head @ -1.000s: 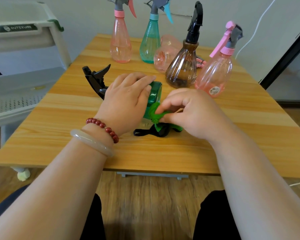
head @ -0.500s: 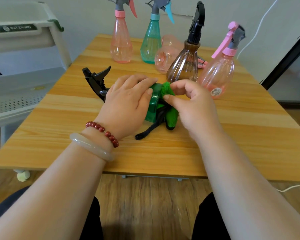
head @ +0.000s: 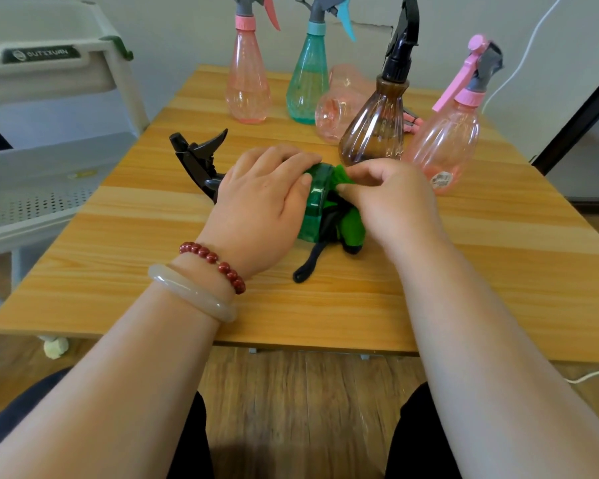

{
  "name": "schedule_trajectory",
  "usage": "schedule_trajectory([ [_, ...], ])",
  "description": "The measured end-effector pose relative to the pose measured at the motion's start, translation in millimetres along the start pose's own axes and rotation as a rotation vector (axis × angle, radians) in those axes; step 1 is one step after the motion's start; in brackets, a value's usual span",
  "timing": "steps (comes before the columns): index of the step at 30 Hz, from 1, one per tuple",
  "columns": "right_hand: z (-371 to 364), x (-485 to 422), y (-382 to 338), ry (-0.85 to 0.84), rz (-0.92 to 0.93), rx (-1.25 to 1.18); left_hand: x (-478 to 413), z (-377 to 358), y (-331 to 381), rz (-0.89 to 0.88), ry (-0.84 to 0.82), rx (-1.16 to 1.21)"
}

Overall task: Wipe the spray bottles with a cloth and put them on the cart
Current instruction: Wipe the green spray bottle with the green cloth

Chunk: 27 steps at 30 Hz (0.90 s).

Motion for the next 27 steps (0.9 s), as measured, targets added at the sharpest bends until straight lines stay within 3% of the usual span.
schedule_trajectory([
  [4,6.6,2.9,-10.4,0.104,0.063,-0.109,-0.3,-0.6,-0.8,0.005,0.002,0.000],
  [9,-5.9,0.6,4.8,-0.005,-0.033,-0.044,-2.1,0.3,-0.1,0.010,0.000,-0.003],
  [15,13.0,7.6,-18.4,0.169,0.172,-0.022,-3.9,-1.4,-0.3,0.021,0.000,-0.005],
  [22,-2.5,3.8,1.9,-0.019,0.007,0.094,-2.4,-0.6,-0.5,-0.001,0.012,-0.005],
  [27,5.3,5.7,-7.8,0.119,0.088,0.016,-3.8,-2.1,-1.4,0.016,0.012,-0.012],
])
Point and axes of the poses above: each hand's wrist, its own x-axis away from the middle knuckle, its own z-axis out of the back of the hand, y = z × x, the point moved 5 cm from there along -x, towards the middle knuckle, and after that the axes turned 8 degrees about x, right-handed, at the moved point
